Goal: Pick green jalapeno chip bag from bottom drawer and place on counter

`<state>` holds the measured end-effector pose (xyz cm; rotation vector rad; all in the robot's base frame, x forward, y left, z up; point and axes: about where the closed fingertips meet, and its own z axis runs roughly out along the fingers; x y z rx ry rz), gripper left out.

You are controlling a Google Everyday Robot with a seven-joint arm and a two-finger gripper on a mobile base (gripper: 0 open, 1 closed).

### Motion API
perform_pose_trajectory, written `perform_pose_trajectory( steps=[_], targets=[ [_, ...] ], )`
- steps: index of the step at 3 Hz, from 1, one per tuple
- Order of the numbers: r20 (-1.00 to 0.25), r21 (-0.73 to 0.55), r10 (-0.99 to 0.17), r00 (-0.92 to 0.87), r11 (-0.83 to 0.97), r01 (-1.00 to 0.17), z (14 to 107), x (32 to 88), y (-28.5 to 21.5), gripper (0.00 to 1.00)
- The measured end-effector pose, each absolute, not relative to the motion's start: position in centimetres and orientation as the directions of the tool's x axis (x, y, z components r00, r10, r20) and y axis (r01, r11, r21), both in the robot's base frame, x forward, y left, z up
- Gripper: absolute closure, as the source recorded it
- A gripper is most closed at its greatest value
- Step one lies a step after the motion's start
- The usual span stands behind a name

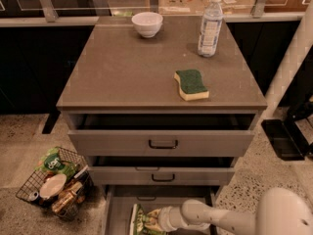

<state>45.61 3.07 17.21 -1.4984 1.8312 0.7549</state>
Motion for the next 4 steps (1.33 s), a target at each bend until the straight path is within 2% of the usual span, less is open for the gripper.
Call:
perform_pose_trajectory(
  steps=[1, 2, 4],
  targets=[
    [-0.765, -0.126, -0.637, -0.089, 0.285, -0.950, 25.5, 48.3, -1.0, 1.00],
    [-0.758, -0.206, -0.651, -0.027, 0.279, -0.938, 31.5, 46.4, -1.7, 1.00],
    [-0.771, -0.178, -0.637, 0.016, 0.191, -0.965, 38.1, 37.1, 0.0, 1.00]
  ],
)
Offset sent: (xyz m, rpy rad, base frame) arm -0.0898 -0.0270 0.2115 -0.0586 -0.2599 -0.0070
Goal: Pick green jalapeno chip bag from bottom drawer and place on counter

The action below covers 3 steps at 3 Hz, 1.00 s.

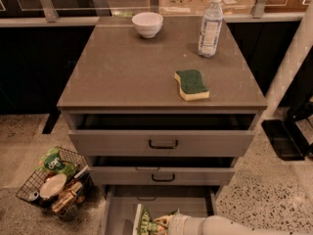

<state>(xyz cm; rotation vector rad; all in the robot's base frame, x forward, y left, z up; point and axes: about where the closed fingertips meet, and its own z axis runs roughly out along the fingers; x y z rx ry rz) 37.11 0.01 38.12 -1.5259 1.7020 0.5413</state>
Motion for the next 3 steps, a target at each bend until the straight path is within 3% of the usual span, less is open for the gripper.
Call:
perform_pose_trajectory(
  steps=[1, 3],
  targets=[
    [-0.769, -0.176, -0.638, 0.027, 0.171, -0.969, 41.1, 34.4, 0.8, 1.00],
    [-0.774, -0.221, -0.631, 0.064, 0.173, -0.960, 48.3, 34.0, 3.6, 1.00]
  ],
)
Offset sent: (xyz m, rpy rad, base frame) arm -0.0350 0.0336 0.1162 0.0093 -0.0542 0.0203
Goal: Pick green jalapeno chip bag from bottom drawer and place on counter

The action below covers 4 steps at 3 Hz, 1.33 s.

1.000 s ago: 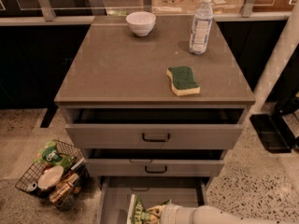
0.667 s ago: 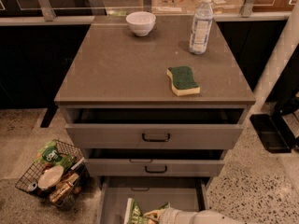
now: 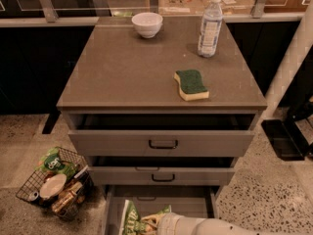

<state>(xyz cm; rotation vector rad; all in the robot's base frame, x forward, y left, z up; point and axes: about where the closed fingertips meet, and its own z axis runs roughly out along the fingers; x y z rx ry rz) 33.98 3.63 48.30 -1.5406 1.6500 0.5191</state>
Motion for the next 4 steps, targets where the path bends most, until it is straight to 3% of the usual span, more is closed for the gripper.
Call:
perform_pose_trajectory(
  steps=[4],
  targets=[
    [-0.744, -0.283, -0.658, 0.117, 0.152, -0.947, 55.5, 37.1, 6.6, 1.00]
  ],
)
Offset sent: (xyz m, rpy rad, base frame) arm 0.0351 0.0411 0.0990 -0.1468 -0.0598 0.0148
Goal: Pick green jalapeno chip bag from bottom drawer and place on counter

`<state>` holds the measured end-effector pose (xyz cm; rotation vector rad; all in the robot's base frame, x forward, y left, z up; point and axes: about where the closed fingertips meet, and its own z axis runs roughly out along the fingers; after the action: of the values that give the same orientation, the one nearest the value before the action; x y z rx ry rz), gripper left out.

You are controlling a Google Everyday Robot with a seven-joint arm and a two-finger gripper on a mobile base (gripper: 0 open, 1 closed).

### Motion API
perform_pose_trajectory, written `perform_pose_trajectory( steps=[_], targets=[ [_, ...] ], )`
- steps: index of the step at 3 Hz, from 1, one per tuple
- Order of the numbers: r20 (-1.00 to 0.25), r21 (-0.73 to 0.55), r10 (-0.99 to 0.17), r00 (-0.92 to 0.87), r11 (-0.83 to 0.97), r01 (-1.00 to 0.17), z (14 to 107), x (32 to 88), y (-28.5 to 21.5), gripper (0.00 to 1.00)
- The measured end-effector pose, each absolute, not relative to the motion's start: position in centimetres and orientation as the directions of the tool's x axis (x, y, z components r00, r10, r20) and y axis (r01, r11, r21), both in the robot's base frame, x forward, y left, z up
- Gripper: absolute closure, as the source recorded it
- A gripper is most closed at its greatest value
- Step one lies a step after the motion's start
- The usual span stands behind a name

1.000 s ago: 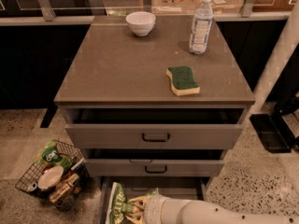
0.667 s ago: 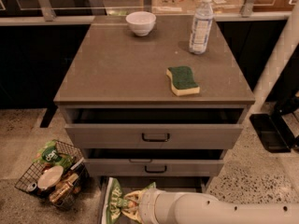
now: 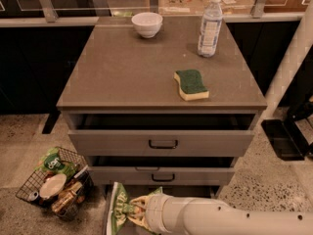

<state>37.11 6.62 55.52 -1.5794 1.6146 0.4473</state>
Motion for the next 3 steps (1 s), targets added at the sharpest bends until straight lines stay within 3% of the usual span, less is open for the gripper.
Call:
perform_pose_trajectory(
  steps=[3],
  targets=[
    [-0.884, -0.236, -0.468, 0.024, 0.400, -0.886, 66.3, 44.9, 4.2, 1.00]
  ],
)
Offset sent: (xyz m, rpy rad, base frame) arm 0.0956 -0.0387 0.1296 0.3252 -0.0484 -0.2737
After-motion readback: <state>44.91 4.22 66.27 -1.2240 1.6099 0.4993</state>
